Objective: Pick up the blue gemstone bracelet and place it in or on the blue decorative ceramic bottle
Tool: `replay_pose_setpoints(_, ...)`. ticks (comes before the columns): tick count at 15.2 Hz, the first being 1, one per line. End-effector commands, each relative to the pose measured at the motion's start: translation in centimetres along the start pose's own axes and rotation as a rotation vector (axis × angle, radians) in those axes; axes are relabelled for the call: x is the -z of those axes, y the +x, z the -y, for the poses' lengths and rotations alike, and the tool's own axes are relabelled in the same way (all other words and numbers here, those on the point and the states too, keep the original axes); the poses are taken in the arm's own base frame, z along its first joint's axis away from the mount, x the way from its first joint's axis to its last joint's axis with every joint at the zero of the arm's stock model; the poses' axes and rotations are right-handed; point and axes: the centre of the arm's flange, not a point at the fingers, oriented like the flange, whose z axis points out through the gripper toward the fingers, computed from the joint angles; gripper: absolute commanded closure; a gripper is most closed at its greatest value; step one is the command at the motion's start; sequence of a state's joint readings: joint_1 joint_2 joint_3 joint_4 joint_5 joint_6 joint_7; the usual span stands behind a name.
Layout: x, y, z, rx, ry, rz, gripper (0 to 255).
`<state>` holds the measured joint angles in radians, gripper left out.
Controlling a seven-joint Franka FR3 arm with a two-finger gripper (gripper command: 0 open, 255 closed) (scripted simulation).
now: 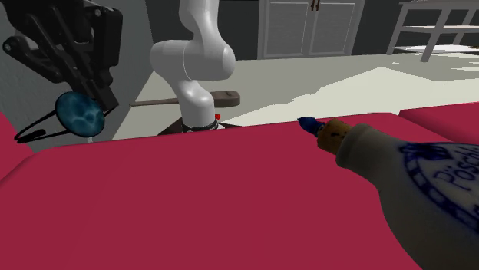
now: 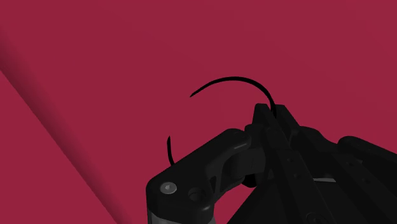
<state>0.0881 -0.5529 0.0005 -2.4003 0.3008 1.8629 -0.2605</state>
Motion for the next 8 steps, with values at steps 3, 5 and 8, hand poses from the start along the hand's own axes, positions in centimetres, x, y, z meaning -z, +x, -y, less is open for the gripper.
replay_pose_setpoints(3, 2.0, 0.1, 0.5, 0.0, 0.0, 0.0, 255)
replay_pose_setpoints(5, 3.0, 0.1, 0.8, 0.0, 0.0, 0.0, 255)
replay_pose_setpoints(8, 4.5, 0.3, 1.3, 0.0, 0.0, 0.0, 255)
